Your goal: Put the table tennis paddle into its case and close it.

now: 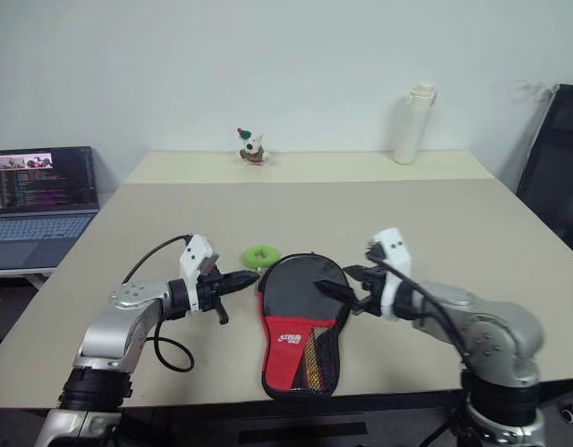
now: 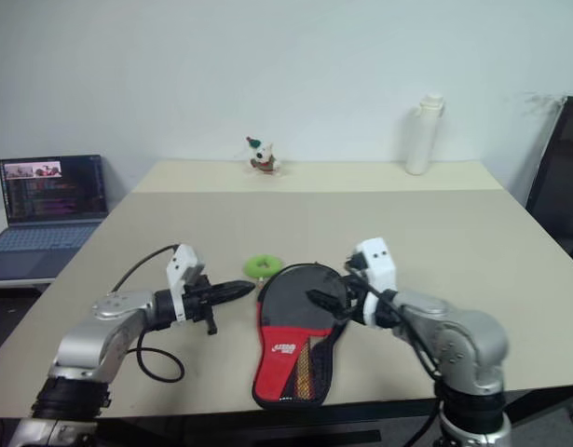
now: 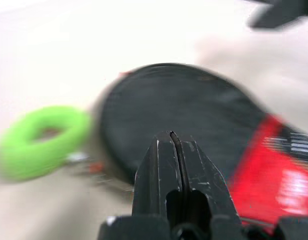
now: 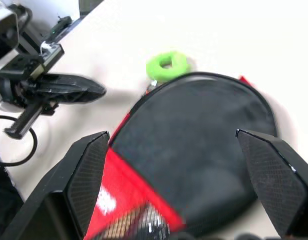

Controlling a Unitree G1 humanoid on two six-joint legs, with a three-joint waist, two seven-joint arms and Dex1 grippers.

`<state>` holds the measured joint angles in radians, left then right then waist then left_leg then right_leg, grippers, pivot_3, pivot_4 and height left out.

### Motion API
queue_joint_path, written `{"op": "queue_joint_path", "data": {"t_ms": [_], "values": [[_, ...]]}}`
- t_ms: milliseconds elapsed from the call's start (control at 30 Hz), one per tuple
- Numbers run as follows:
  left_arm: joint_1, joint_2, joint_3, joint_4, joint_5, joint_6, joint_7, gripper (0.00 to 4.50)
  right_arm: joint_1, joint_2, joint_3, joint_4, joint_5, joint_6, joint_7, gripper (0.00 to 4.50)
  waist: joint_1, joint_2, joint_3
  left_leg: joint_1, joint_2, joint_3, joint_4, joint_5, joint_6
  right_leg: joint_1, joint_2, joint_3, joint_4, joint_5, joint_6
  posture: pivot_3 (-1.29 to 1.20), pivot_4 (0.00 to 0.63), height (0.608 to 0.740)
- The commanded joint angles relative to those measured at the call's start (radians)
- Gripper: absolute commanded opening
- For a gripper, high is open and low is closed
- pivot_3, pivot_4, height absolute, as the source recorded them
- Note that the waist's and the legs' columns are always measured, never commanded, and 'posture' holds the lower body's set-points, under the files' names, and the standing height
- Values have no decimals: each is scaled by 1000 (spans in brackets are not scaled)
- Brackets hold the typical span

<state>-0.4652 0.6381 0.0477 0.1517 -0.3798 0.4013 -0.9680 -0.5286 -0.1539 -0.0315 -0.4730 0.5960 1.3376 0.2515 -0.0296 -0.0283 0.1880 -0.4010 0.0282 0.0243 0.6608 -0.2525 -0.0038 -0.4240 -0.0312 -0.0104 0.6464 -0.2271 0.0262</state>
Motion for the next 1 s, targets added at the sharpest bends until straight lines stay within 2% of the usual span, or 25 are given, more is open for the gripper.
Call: {"op": "queue_joint_path", "data": {"t_ms": [33,67,200,400,433,767,967,1000], "values": [[-86,-28,6,115,78,-83,95,383,-1,45,85,64,-58,-139,-12,4500,1,0,0,-1,0,0,0,0,0,-1,0,0,0,1,-1,0,150,740],[-111,-40,2,156,99,-102,119,594,4,53,107,86,-77,-168,-15,4500,2,0,0,-1,0,0,0,0,0,-1,-1,0,0,3,-4,0,150,740],[-185,-79,-11,292,157,-154,166,1999,13,76,163,132,-127,-240,-27,4500,3,0,0,-1,-2,1,1,0,0,-1,-4,0,-1,3,-4,0,150,740],[-321,-140,-10,538,210,-183,233,4250,9,112,172,156,-148,-268,-41,4500,3,0,0,-1,-2,0,2,0,0,0,-4,-1,0,3,-3,0,150,740],[-343,-149,-11,575,216,-195,233,4475,9,114,173,158,-151,-269,-42,4500,3,0,0,-1,-2,0,2,0,0,0,-4,-1,0,3,-3,0,150,740],[-539,-213,-57,941,306,-237,165,4475,20,112,188,160,-172,-284,-39,4500,0,0,0,-1,-2,2,1,0,0,0,-3,-1,0,3,-3,0,150,740],[-551,-219,-71,1017,352,-268,153,4475,33,125,182,152,-182,-284,-48,4500,0,-1,0,0,-2,1,1,0,0,0,-3,-1,1,3,-3,0,150,740],[-549,-220,-69,1021,354,-271,154,4317,35,126,180,152,-183,-283,-49,4500,0,-1,-1,0,-2,1,1,0,0,0,-3,-1,1,3,-3,0,150,740]]}}
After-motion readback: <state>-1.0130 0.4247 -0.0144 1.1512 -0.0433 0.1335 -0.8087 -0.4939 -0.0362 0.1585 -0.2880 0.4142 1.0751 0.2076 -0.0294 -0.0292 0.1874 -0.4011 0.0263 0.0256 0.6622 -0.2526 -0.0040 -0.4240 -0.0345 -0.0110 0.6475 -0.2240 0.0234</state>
